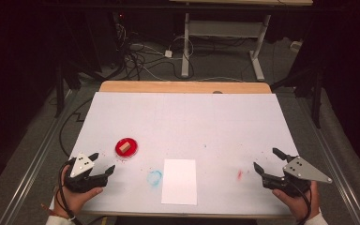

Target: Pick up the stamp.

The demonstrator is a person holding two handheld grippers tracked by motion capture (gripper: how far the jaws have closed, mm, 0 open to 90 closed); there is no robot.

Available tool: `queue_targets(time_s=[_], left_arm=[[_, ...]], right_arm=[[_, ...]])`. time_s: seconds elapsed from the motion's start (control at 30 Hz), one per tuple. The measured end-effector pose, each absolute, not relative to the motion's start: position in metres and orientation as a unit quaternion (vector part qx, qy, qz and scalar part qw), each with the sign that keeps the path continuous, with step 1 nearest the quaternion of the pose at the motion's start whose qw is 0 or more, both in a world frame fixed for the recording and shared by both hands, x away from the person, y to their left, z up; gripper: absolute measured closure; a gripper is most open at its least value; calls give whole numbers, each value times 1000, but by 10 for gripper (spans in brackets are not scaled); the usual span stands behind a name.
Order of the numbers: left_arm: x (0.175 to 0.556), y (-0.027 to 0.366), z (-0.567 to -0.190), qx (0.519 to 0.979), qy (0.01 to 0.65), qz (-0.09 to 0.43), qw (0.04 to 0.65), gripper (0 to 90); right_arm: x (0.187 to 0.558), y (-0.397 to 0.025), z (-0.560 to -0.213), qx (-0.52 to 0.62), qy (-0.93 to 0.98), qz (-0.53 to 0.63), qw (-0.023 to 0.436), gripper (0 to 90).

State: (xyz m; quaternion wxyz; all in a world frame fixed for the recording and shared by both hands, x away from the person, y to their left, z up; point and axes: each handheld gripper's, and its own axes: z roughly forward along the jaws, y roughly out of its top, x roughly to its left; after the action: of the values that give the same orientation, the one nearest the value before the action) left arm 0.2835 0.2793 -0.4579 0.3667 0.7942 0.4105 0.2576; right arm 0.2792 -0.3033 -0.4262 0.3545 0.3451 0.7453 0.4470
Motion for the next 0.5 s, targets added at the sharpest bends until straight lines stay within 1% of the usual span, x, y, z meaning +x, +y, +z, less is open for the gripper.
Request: queue_targets(time_s=[0.27,0.33,0.37,0.4,0.43,0.47,0.5], left_arm=[[281,277,-452,798,399,259,369,258],[282,278,-447,798,400,251,373,257],[286,278,-440,812,397,231,360,258],[286,278,-440,812,397,231,360,265],[287,277,-437,818,399,233,343,265],[292,277,-428,829,397,209,334,260],[292,277,-428,829,397,209,334,260]], right_arm=[[276,-303,-424,342,748,442,357,217],[276,-302,-424,342,748,443,357,217],[276,-301,-424,344,748,439,360,218],[276,-301,-424,343,749,439,359,219],[276,-301,-424,343,749,439,359,219],[275,-299,-425,342,752,435,357,220],[275,-298,-425,341,753,434,358,222]])
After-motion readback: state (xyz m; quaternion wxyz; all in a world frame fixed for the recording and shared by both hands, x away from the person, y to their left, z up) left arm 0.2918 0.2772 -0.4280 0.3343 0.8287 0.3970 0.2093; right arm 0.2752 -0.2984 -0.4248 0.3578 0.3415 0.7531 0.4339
